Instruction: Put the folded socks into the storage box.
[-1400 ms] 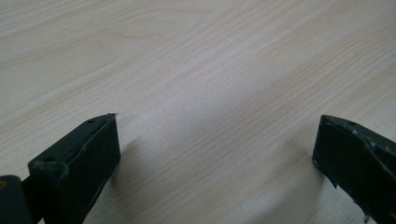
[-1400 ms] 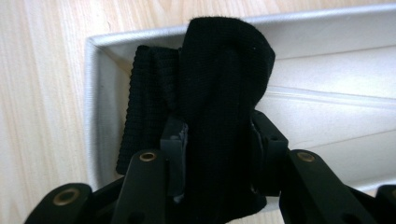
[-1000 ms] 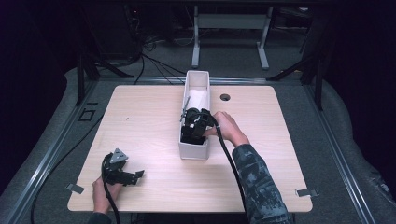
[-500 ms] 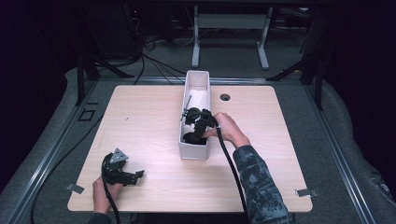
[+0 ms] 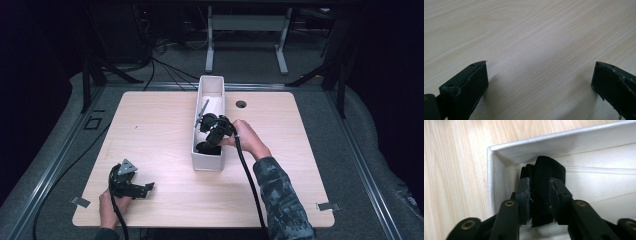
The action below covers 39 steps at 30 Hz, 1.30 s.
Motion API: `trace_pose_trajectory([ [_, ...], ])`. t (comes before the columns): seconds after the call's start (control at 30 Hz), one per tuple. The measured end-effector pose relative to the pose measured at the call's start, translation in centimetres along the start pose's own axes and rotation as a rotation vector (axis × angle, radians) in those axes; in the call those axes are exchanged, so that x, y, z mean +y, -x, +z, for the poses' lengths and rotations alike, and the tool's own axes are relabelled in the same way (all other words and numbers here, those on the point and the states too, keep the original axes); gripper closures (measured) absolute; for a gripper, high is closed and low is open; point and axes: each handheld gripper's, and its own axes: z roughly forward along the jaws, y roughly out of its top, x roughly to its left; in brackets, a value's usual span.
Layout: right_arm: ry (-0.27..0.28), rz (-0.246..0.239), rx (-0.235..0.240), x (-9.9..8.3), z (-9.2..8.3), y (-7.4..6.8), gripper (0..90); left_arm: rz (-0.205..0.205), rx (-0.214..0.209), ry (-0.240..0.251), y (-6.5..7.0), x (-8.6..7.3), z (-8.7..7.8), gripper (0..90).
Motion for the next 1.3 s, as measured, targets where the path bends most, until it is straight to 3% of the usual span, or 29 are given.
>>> trace_pose_trajectory([
  [0.2, 0.034, 0.026, -0.024, -0.5, -1.3, -0.2, 58.9, 0.0, 0.0, 0.0, 0.0, 0.0, 0.0, 0.5],
  [0.73, 0.158, 0.123, -0.091, -3.7, -5.3, -1.0, 21.6, 0.0, 0.001, 0.0, 0.0, 0.0, 0.0, 0.5],
  [0.93, 0.186, 0.139, -0.129, -5.5, -6.8, -1.5, 14.9, 0.0, 0.001, 0.0, 0.0, 0.0, 0.0, 0.5],
  [0.97, 0.199, 0.142, -0.116, -6.0, -7.0, -1.6, 14.5, 0.0, 0.001, -0.001, 0.0, 0.0, 0.0, 0.5],
  [1.3, 0.223, 0.198, -0.146, -9.3, -8.1, -2.2, 9.1, 0.0, 0.001, 0.0, 0.0, 0.0, 0.0, 0.5],
])
